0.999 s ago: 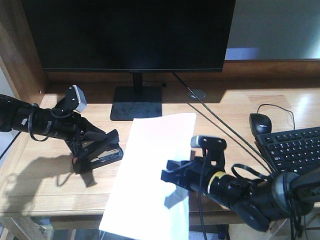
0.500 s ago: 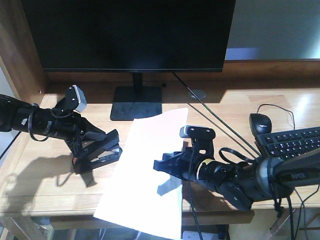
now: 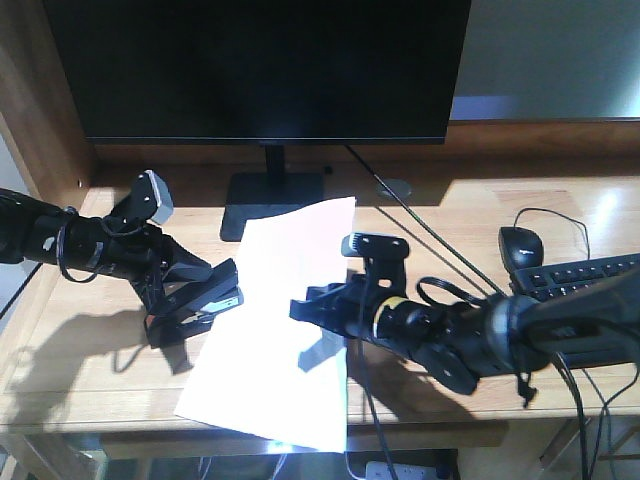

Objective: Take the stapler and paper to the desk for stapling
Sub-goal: 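Lay the paper flat beside the stapler and open the right gripper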

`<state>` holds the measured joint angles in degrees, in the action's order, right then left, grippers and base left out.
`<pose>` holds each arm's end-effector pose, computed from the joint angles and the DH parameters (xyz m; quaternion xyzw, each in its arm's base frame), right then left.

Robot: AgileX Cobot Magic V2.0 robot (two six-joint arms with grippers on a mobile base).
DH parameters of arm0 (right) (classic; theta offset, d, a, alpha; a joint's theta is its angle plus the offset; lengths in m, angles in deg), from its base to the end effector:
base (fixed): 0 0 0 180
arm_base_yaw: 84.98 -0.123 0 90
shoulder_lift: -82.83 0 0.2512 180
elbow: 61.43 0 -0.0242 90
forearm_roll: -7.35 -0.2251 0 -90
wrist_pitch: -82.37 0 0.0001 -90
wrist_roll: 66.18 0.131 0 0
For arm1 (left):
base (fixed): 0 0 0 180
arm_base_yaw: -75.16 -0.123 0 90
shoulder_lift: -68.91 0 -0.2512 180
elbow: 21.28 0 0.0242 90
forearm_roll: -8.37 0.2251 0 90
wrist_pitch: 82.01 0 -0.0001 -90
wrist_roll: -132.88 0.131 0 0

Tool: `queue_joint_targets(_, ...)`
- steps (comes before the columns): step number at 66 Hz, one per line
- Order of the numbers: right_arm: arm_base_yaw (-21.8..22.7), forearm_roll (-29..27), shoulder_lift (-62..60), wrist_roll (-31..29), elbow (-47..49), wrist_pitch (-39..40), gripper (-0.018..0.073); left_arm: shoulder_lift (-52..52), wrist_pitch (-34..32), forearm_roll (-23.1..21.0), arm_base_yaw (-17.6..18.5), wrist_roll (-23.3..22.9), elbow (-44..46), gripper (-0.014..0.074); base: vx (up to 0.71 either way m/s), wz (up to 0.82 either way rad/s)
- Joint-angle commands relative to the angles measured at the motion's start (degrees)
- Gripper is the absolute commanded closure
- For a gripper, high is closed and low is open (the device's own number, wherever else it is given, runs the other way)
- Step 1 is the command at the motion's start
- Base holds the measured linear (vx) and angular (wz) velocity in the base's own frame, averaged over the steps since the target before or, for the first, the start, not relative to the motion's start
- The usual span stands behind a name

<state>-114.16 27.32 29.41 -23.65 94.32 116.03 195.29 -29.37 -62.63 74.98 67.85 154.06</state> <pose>0.3313 0.2134 0.0779 -0.0744 0.8549 0.3062 0.4121 0.3726 -0.0973 0.1180 0.4877 0.7476 -0.2634 0.3658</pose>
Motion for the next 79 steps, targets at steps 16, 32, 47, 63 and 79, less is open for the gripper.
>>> queue_joint_targets(16,-0.2,15.89,0.31,9.25,12.01,-8.6,0.0547,-3.09,1.96,-2.76,0.27,-0.6,1.3,0.0603,0.0,0.0)
queue_joint_targets(32,-0.2,16.05,0.31,9.06,16.24,-18.97,0.0381,-3.09,1.96,-2.76,0.27,-0.6,1.3,0.0603,0.0,0.0)
queue_joint_targets(47,-0.2,16.05,0.31,8.1,17.12,-20.35,0.0087,-3.09,1.96,-2.76,0.27,-0.6,1.3,0.0603,0.0,0.0)
queue_joint_targets(63,-0.01,16.05,0.31,7.51,17.12,-21.95,-0.0066,-3.09,1.96,-2.76,0.27,-0.6,1.3,0.0603,0.0,0.0)
queue_joint_targets(79,2.37,16.05,-1.22,6.38,17.12,-26.75,-0.0052,-3.09,1.96,-2.76,0.27,-0.6,1.3,0.0603,0.0,0.0)
